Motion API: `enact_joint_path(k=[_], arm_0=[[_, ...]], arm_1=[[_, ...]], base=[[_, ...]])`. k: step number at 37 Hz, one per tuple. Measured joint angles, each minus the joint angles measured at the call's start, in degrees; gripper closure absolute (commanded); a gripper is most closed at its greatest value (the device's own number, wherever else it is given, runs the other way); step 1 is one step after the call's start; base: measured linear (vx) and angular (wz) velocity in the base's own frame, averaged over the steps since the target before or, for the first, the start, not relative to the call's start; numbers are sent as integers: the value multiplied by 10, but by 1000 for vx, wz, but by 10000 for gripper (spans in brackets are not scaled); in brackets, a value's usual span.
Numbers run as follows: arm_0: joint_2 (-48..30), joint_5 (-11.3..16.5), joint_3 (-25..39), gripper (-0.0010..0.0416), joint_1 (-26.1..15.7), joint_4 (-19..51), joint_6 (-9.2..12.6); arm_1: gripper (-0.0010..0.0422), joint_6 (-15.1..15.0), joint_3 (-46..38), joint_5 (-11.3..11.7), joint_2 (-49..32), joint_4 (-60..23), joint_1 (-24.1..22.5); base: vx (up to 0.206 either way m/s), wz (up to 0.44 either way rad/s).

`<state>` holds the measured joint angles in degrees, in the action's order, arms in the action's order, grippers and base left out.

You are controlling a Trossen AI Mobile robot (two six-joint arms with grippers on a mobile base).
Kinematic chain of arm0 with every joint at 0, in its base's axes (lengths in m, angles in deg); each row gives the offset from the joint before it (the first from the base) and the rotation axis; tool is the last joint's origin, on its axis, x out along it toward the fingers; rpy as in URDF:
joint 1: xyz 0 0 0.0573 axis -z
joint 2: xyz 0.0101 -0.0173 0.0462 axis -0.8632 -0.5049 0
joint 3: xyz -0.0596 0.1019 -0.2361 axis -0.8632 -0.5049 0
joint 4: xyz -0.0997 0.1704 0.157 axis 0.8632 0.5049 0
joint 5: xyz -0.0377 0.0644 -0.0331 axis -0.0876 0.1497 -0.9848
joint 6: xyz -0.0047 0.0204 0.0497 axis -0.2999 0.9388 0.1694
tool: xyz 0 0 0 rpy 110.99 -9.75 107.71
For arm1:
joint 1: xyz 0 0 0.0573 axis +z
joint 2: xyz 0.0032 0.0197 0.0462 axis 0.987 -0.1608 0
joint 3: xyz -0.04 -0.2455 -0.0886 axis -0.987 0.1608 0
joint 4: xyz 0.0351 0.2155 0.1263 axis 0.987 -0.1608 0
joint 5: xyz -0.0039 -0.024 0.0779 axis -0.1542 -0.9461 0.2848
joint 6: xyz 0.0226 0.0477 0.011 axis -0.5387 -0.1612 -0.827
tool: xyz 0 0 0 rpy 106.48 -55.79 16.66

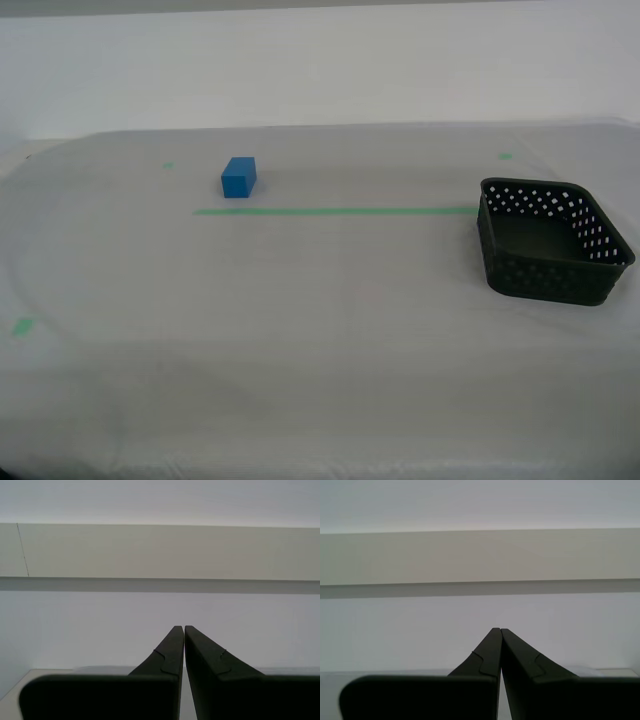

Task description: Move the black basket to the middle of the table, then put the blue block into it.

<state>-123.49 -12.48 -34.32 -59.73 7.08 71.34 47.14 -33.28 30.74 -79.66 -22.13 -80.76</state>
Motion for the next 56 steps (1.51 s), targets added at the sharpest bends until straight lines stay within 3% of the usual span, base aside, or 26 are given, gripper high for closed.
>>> enact_joint_path(k=[42, 56], arm_0=[[0, 0, 0, 406, 0, 1, 1], [0, 0, 0, 406, 0, 43, 13]], arm_1=[[412, 0, 0, 0, 0, 0, 0], [412, 0, 0, 0, 0, 0, 0]], base=[[0, 0], [0, 0]])
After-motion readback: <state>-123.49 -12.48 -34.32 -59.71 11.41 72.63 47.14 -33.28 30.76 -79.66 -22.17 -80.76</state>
